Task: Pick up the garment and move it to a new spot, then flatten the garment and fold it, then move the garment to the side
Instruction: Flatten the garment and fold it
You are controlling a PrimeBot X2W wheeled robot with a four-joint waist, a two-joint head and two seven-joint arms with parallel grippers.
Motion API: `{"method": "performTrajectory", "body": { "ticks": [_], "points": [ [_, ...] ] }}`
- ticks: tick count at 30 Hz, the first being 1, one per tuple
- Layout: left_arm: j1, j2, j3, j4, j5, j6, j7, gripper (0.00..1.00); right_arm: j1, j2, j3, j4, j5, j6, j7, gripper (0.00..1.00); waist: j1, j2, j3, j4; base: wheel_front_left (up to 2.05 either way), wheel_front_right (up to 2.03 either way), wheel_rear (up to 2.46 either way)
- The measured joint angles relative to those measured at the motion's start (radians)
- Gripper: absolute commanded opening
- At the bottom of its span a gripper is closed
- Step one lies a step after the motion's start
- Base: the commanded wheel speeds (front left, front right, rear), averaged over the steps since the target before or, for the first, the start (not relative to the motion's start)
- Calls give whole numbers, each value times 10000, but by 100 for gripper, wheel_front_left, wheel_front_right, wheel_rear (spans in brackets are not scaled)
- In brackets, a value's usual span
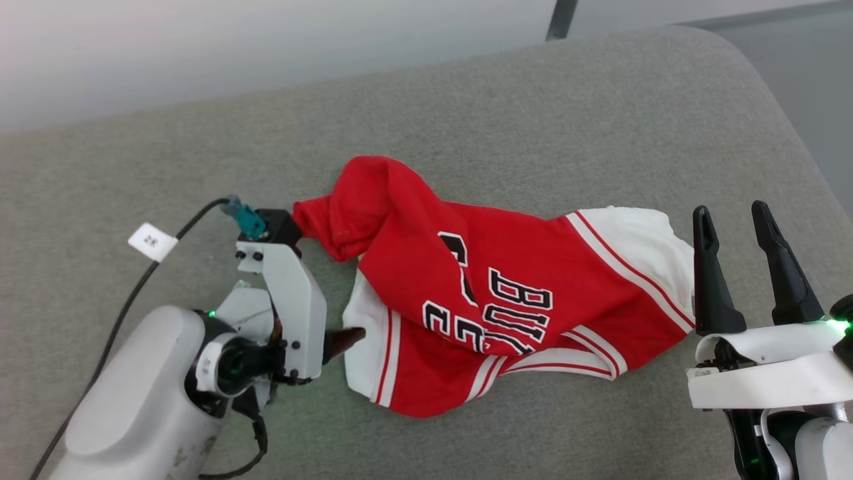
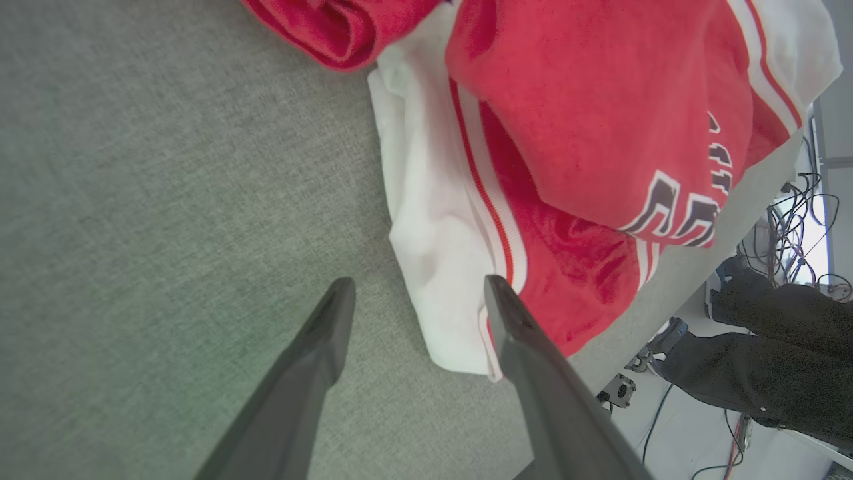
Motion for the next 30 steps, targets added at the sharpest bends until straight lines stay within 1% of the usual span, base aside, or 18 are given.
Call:
{"method": "performTrajectory", "body": {
  "ticks": [7,12,13,14,15,23,30],
  "points": [
    [225,46,-12,134,0,174,2,100,-20,0,33,134,115,0,-146,100,0,0,274,-281,0,0,0],
    [234,88,-10,397,23,174,-161,100,-133,2,92,232,190,0,-253,100,0,0,420,-407,0,0,0],
    [237,56,21,479,0,176,-186,83,-133,2,102,257,198,0,-267,100,0,0,444,-423,0,0,0],
    [237,19,46,529,-17,161,-194,44,-133,2,104,284,198,0,-291,100,0,0,462,-435,0,0,0],
    [236,-6,90,581,-81,115,-282,0,-134,2,100,295,198,0,-293,100,0,0,476,-440,0,0,0],
    [210,-13,236,857,-278,2,-309,0,-134,2,-42,368,163,0,-291,100,0,0,358,-224,0,0,0],
    [240,424,658,516,-397,67,-445,0,-84,2,-161,299,-25,0,-123,100,0,0,119,240,0,0,0]
  ]
}}
